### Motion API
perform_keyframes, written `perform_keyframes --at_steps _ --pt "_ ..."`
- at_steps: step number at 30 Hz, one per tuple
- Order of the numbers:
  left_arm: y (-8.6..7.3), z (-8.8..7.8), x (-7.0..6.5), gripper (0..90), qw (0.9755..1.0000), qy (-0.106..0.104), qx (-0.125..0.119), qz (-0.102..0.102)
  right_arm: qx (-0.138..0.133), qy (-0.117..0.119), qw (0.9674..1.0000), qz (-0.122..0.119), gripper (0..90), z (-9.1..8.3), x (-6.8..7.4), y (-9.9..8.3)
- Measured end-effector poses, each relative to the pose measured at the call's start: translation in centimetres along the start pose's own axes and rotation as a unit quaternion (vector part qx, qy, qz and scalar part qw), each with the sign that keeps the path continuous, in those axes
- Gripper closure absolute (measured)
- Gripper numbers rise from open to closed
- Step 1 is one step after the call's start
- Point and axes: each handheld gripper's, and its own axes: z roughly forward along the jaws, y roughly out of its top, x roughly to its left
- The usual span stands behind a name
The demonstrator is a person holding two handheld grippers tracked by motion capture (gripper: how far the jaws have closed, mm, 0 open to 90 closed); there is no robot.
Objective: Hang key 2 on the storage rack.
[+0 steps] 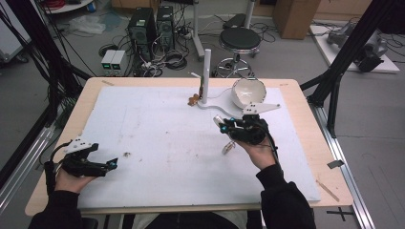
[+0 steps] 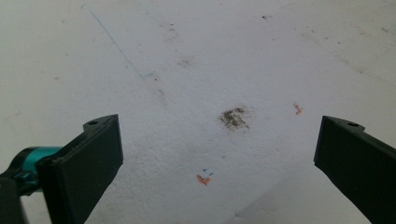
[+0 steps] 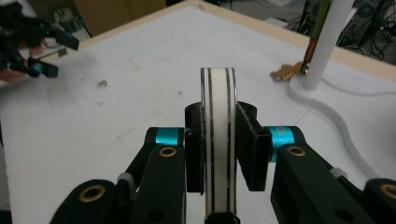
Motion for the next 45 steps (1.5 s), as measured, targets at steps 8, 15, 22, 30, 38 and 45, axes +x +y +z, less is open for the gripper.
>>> perform_keyframes --at_steps 8,15,22,30,38,45 --pt "-0.3 -0.1 0.2 1.7 1.0 -0.001 0.0 -0.007 -0.017 0.028 0.9995 0.003 74.5 0.1 -0.6 3.6" --pt "-0.4 -0.1 0.3 1.7 0.9999 -0.005 -0.002 -0.01 -0.028 0.042 0.9987 0.004 74.5 0.8 -1.3 6.5" --pt "-0.4 -0.1 0.3 1.7 0.9999 -0.009 -0.005 -0.01 -0.02 0.063 0.9978 0.003 74.5 2.8 -2.2 8.8" --pt "-0.4 -0.1 0.4 1.7 0.9999 -0.009 -0.006 -0.01 -0.024 0.081 0.9964 0.003 74.5 4.5 -3.1 10.4" --pt "-0.4 -0.1 0.5 1.7 0.9999 -0.013 -0.006 -0.008 -0.028 0.088 0.9957 0.004 74.4 5.2 -3.7 12.6" --pt "-0.4 -0.1 0.4 1.7 0.9998 -0.012 -0.01 -0.01 -0.036 0.076 0.9964 0.003 74.4 5.7 -4.4 14.2"
